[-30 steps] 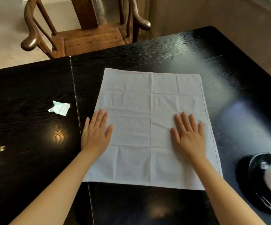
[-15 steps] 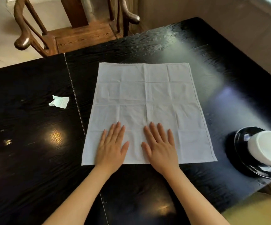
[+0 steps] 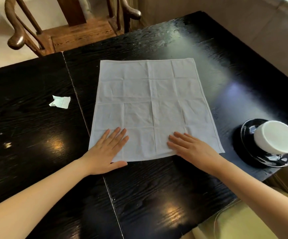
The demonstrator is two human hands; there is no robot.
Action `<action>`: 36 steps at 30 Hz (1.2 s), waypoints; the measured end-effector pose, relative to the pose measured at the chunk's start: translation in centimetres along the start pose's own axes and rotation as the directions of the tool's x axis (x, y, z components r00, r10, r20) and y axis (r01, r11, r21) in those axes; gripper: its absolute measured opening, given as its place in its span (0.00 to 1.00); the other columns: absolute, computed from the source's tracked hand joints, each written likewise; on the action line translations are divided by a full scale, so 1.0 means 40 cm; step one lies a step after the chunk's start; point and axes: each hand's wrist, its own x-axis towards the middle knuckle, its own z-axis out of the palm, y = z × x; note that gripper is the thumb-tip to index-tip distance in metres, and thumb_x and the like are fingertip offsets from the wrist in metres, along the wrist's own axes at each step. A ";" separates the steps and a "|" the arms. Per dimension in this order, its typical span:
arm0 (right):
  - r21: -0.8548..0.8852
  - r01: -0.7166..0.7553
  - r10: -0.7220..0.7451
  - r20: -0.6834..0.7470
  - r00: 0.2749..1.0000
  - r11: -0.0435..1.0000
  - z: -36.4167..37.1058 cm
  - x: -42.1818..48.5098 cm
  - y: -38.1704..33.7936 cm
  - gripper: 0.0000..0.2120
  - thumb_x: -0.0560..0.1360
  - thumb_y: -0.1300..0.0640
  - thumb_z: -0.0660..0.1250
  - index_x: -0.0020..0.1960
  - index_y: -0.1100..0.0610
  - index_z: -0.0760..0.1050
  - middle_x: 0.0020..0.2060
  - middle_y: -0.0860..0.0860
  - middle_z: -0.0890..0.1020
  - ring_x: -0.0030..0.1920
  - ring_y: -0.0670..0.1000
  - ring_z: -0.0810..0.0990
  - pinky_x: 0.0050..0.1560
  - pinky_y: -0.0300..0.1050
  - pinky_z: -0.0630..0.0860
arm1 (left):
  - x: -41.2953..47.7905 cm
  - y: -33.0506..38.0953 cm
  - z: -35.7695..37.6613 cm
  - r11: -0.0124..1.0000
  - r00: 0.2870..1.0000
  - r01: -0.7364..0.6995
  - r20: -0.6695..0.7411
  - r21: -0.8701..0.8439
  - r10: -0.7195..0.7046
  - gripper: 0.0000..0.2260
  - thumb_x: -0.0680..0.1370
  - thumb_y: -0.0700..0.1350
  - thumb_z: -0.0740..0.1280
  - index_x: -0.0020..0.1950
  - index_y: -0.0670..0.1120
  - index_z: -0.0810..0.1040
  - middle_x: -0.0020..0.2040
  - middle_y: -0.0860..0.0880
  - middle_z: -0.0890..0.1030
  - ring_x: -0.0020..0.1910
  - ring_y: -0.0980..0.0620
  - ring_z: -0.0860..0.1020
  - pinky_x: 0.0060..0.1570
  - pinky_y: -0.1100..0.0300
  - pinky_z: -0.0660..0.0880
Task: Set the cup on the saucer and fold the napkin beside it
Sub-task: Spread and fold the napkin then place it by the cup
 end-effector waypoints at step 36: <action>0.070 -0.645 0.622 0.201 0.756 0.761 -0.196 0.077 0.048 0.07 0.73 0.59 0.59 0.50 0.55 0.73 0.47 0.53 0.79 0.47 0.58 0.76 0.40 0.46 0.69 | -0.043 -0.147 -0.234 0.666 0.931 0.341 0.138 -0.663 -0.339 0.15 0.76 0.37 0.62 0.46 0.57 0.81 0.45 0.53 0.84 0.47 0.53 0.81 0.49 0.59 0.75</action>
